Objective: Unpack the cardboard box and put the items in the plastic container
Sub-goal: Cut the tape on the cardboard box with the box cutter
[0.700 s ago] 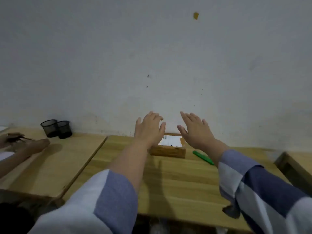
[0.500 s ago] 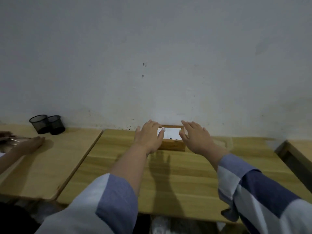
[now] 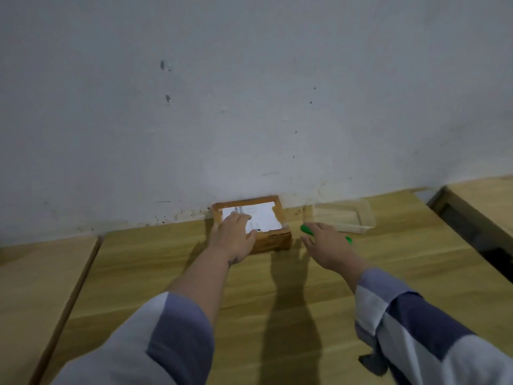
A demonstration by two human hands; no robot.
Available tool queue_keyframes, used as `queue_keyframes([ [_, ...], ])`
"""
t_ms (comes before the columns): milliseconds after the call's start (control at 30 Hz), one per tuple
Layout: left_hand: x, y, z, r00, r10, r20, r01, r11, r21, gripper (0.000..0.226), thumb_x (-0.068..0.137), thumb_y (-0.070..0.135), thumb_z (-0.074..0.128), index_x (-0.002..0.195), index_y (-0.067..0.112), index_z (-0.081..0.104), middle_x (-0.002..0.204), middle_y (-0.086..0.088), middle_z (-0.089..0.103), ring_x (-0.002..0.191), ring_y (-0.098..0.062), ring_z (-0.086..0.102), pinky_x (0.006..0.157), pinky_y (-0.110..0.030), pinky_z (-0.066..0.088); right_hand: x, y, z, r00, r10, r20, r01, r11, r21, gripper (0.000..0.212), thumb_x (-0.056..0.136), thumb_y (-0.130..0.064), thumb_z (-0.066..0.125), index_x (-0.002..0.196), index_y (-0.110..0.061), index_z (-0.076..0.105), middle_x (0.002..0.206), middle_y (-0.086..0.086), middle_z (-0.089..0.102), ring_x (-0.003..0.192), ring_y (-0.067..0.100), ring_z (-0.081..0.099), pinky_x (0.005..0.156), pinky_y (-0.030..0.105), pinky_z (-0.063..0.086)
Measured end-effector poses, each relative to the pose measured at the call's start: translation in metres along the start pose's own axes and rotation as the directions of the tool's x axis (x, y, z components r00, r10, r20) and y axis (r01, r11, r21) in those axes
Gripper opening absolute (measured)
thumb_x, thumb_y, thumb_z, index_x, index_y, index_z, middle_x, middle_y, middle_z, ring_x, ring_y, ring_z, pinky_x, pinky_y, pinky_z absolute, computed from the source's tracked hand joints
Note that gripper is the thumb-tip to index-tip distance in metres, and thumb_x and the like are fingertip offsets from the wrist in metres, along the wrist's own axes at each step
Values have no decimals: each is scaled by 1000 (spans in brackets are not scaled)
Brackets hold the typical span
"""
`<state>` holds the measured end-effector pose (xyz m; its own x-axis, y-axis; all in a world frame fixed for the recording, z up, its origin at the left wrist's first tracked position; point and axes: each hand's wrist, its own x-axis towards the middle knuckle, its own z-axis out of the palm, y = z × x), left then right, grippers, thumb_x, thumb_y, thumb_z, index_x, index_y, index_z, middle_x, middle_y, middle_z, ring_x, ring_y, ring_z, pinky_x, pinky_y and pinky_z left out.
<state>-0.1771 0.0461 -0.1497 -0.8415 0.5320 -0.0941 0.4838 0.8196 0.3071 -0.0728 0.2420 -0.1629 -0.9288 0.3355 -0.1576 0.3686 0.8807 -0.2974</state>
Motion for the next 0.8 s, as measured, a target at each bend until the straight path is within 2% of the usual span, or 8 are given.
queue_keyframes([
  [100,28,-3,16,997,22,69,-23,1000,8,52,101,44,32,148,24,28,160,4,16,148,-15,5,118,-45,8,15,20,15,997,74,37,-74,997,16,51,99,-40,33,145,-18,31,147,7,38,135,29,35,108,45,35],
  [233,57,-2,32,992,19,129,-24,999,39,57,101,44,29,152,23,17,162,5,3,148,-15,-6,119,-52,1,36,46,30,992,114,55,-114,993,-15,51,98,-40,35,144,-19,33,145,7,39,133,29,37,107,46,36],
  [400,76,-5,52,992,-34,120,21,995,102,61,101,47,21,154,23,3,161,3,-9,147,-17,-12,118,-55,-3,56,64,49,992,97,85,-91,993,-71,50,97,-37,37,144,-20,31,149,5,33,139,26,29,113,46,27],
  [467,81,-7,60,994,-48,101,35,990,135,63,100,50,17,153,23,-3,160,3,-14,147,-17,-15,116,-55,-7,61,68,56,995,87,38,-83,992,-99,47,98,-31,36,144,-22,31,149,3,33,139,24,27,113,44,25],
  [600,83,-7,72,998,-47,46,36,977,210,64,98,54,9,152,25,-11,159,4,-19,146,-17,-20,114,-54,-10,65,72,65,997,57,-61,-64,991,-117,48,95,-15,35,141,-26,33,143,1,38,133,23,32,104,40,31],
  [700,83,-8,74,998,-51,39,41,974,223,65,97,54,9,152,25,-12,159,4,-20,145,-17,-20,115,-54,-10,63,72,68,997,45,-68,-53,991,-123,48,94,-14,36,141,-24,33,142,3,39,130,24,35,100,39,32],
  [800,81,-8,73,997,-57,53,45,976,213,65,98,54,9,152,25,-12,159,4,-20,145,-16,-21,114,-54,-11,61,65,67,996,65,-56,-66,998,-12,47,95,-15,36,141,-21,34,138,8,42,124,26,41,100,39,36],
])
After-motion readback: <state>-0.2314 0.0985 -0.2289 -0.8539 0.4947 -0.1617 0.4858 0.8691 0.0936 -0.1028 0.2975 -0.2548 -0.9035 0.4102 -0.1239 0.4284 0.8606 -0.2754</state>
